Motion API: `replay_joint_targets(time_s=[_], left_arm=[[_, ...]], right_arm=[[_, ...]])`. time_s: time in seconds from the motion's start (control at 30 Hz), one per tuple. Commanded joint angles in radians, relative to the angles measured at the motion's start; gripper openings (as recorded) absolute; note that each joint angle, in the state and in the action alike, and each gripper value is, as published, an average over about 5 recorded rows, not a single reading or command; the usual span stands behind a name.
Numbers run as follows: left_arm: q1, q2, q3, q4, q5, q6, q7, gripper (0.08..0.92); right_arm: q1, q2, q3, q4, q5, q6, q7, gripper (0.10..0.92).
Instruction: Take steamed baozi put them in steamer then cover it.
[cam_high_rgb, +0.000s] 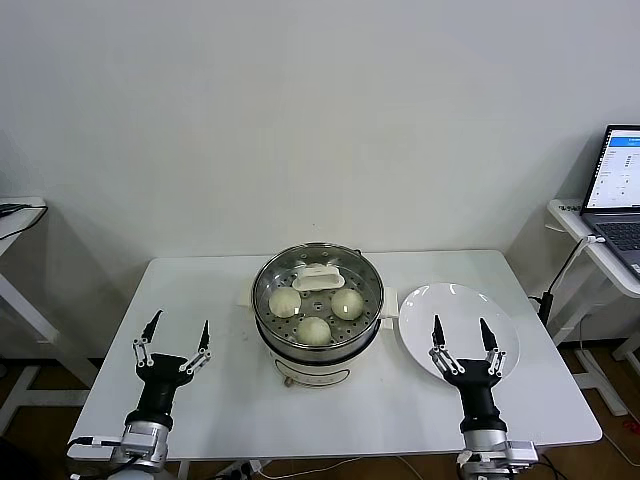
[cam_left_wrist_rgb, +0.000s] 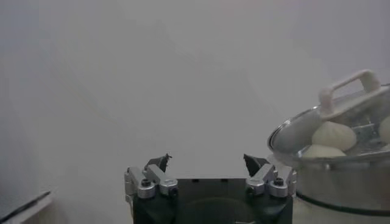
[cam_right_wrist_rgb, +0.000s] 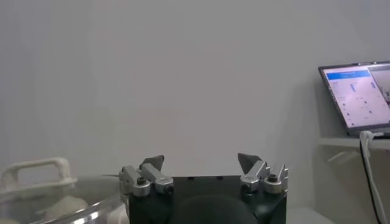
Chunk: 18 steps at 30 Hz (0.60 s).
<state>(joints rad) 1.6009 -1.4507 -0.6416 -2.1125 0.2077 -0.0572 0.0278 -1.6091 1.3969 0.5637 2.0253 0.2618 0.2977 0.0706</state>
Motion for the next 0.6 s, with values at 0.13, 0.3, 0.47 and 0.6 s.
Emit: replay_joint_targets(time_s=[0.13, 0.3, 0.47, 0.6], left_arm=[[0.018, -0.002, 0.003, 0.005, -0.051, -0.042, 0.007, 0.823], [0.017, -0.003, 0.016, 0.003, -0.043, -0.04, 0.004, 0.823], [0.014, -0.01, 0.026, -0.005, -0.036, -0.04, 0.001, 0.823], [0.016, -0.016, 0.038, -0.009, -0.029, -0.038, 0.001, 0.823]], right_arm=[[-0.022, 0.004, 0.008, 0.021, -0.01, -0.025, 0.002, 0.823], [-0.025, 0.008, 0.017, 0.024, -0.015, -0.038, 0.003, 0.823], [-0.029, 0.005, 0.029, 0.019, -0.012, -0.044, 0.003, 0.823], [-0.033, 0.003, 0.039, 0.017, -0.007, -0.054, 0.004, 0.823]])
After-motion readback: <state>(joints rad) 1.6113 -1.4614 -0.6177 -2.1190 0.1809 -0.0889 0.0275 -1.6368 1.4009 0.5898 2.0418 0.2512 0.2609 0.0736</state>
